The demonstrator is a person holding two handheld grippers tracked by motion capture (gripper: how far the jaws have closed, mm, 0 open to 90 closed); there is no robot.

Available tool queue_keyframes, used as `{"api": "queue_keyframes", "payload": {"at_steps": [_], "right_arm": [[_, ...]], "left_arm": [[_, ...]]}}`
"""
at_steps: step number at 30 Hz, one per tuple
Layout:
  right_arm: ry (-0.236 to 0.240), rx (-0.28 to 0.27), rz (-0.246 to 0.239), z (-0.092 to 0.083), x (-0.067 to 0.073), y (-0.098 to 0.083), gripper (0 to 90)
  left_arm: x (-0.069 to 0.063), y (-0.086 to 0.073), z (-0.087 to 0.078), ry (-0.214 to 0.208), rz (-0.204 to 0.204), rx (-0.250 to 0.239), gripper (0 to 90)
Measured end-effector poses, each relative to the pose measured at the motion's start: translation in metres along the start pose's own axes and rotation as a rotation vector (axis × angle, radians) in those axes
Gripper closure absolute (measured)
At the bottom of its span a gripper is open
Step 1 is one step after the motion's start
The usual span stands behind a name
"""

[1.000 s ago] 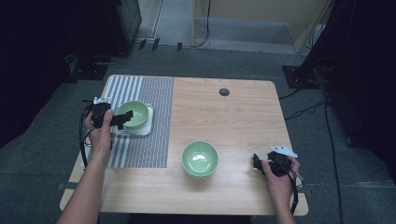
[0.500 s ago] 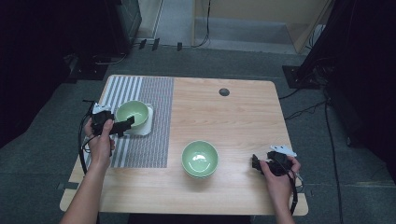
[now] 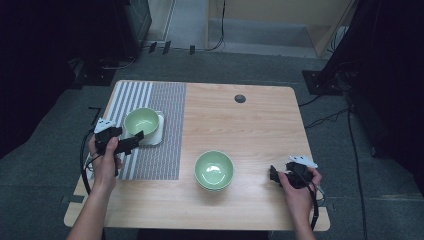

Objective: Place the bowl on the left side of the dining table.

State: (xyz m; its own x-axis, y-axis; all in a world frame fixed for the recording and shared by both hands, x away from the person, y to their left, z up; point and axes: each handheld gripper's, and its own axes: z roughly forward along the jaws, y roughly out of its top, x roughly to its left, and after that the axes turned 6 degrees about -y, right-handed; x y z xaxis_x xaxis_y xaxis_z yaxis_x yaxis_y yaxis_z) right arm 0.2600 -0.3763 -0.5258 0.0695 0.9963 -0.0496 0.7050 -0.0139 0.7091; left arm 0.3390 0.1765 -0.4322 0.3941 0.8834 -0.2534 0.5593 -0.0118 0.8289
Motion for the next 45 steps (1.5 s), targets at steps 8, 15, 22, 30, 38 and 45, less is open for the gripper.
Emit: {"api": "queue_keyframes", "payload": {"at_steps": [8, 15, 22, 30, 38, 45], "right_arm": [[0.0, -0.001, 0.001, 0.0, 0.0, 0.0, 0.0], [-0.003, 0.0, 0.004, 0.0, 0.0, 0.0, 0.0], [-0.004, 0.0, 0.005, 0.0, 0.001, 0.0, 0.0], [-0.004, 0.0, 0.005, 0.0, 0.001, 0.0, 0.0], [-0.004, 0.0, 0.005, 0.0, 0.001, 0.0, 0.0], [-0.004, 0.0, 0.005, 0.0, 0.001, 0.0, 0.0]], "left_arm": [[-0.003, -0.01, -0.01, -0.007, 0.014, -0.01, 12.7], [-0.002, -0.024, -0.017, -0.01, 0.006, -0.006, 12.7], [0.001, -0.036, -0.024, -0.005, 0.005, -0.005, 12.7], [-0.001, -0.049, -0.028, -0.009, 0.011, 0.008, 12.7], [0.0, -0.062, -0.028, 0.001, 0.005, 0.018, 12.7], [0.001, -0.069, -0.031, 0.007, 0.005, 0.022, 12.7]]}}
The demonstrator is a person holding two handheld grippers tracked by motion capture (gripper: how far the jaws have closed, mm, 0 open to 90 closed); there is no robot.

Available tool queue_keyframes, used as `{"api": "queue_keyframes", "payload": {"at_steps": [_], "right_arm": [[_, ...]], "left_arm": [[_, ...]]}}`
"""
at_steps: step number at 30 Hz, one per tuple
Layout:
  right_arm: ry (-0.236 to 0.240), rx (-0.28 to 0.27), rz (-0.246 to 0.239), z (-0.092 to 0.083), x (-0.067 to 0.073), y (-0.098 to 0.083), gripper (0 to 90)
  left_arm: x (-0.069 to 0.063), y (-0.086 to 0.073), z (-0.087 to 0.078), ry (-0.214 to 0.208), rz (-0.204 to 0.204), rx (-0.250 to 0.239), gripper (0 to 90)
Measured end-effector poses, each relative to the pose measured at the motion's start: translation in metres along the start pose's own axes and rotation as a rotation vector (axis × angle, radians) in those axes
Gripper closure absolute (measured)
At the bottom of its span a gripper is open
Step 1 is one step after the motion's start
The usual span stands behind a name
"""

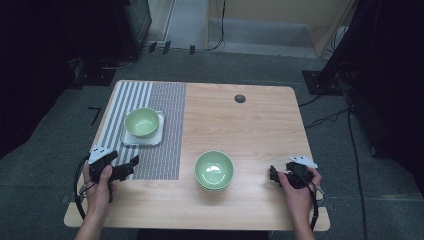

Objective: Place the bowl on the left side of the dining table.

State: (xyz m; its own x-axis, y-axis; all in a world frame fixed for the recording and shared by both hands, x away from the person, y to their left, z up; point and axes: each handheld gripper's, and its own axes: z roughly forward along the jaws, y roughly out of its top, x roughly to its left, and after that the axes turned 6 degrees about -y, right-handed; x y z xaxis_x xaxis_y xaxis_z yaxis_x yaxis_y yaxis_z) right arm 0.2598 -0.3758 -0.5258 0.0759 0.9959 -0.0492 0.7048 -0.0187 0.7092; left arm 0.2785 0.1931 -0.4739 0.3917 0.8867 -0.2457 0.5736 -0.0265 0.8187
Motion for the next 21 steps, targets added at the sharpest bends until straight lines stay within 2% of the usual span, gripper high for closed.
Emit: {"api": "queue_keyframes", "payload": {"at_steps": [21], "right_arm": [[0.0, 0.0, 0.0, 0.0, 0.0, 0.0, 0.0]], "left_arm": [[0.012, -0.023, -0.012, 0.034, -0.003, 0.037, 12.7]]}}
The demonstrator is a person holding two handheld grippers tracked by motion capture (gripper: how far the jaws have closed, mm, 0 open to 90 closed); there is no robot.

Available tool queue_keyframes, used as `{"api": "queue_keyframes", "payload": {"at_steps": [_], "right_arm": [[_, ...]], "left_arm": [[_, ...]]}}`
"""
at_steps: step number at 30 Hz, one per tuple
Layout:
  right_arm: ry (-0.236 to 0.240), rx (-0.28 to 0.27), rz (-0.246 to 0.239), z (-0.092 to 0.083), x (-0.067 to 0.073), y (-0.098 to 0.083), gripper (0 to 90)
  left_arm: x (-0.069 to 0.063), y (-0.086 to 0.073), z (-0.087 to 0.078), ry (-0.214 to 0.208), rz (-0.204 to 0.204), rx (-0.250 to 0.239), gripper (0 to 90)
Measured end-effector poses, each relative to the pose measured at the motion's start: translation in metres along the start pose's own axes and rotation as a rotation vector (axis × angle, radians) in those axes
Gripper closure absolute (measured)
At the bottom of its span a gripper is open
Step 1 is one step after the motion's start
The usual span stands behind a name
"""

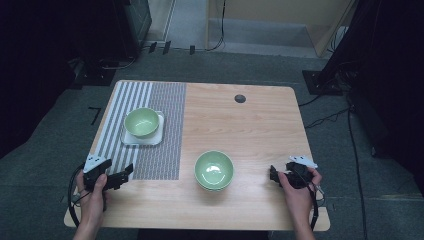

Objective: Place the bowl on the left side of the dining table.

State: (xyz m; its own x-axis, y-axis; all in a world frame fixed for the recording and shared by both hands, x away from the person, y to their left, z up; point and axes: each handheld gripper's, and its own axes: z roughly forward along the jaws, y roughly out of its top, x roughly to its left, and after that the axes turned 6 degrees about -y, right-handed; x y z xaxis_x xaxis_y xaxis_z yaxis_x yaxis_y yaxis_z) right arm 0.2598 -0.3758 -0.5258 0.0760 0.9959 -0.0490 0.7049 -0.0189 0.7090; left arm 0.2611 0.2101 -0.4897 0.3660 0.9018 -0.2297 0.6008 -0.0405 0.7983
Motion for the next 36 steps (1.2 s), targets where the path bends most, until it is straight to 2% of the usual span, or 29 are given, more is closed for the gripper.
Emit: {"api": "queue_keyframes", "payload": {"at_steps": [17, 27, 36], "right_arm": [[0.0, 0.0, 0.0, 0.0, 0.0, 0.0, 0.0], [0.0, 0.0, 0.0, 0.0, 0.0, 0.0, 0.0], [0.0, 0.0, 0.0, 0.0, 0.0, 0.0, 0.0]], "left_arm": [[0.016, -0.019, -0.006, 0.054, -0.008, 0.056, 12.7], [0.025, -0.029, -0.012, 0.117, 0.006, 0.105, 12.7], [0.028, -0.034, -0.015, 0.142, 0.032, 0.121, 12.7]]}}
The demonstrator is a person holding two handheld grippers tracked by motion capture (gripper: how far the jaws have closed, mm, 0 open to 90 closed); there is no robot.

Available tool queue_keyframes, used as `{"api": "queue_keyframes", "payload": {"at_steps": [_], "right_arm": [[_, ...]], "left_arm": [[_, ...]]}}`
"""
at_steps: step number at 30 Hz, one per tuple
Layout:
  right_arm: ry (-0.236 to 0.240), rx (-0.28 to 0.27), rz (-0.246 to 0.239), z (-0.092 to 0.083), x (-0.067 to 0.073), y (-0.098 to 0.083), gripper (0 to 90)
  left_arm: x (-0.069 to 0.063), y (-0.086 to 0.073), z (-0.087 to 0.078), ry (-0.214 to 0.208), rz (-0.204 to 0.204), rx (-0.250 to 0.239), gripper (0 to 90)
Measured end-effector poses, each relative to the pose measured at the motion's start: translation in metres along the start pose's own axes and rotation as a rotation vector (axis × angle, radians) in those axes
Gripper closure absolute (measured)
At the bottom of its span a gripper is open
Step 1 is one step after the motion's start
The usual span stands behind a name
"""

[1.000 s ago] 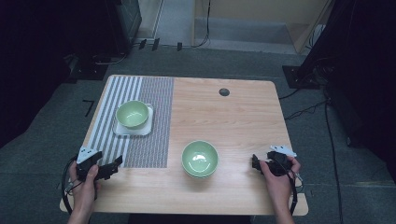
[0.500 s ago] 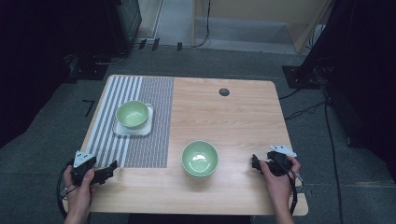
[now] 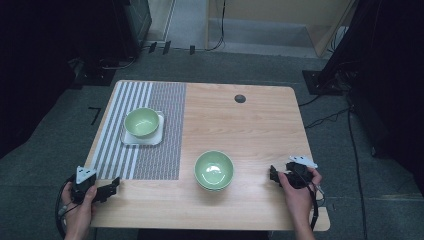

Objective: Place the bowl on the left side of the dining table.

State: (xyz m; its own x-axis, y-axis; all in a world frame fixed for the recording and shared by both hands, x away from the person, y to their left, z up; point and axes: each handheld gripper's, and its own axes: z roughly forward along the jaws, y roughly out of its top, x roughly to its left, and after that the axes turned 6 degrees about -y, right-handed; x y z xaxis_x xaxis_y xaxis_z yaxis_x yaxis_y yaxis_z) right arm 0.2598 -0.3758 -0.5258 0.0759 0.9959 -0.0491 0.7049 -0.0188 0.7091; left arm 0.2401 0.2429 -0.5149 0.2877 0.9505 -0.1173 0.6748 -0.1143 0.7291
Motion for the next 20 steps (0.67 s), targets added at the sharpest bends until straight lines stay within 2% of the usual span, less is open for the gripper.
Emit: {"api": "queue_keyframes", "payload": {"at_steps": [4, 20], "right_arm": [[0.0, 0.0, 0.0, 0.0, 0.0, 0.0, 0.0], [0.0, 0.0, 0.0, 0.0, 0.0, 0.0, 0.0]], "left_arm": [[-0.0039, -0.002, 0.0028, 0.033, 0.045, 0.0, 12.6], [-0.004, -0.0021, 0.003, 0.035, 0.04, -0.001, 12.4]]}}
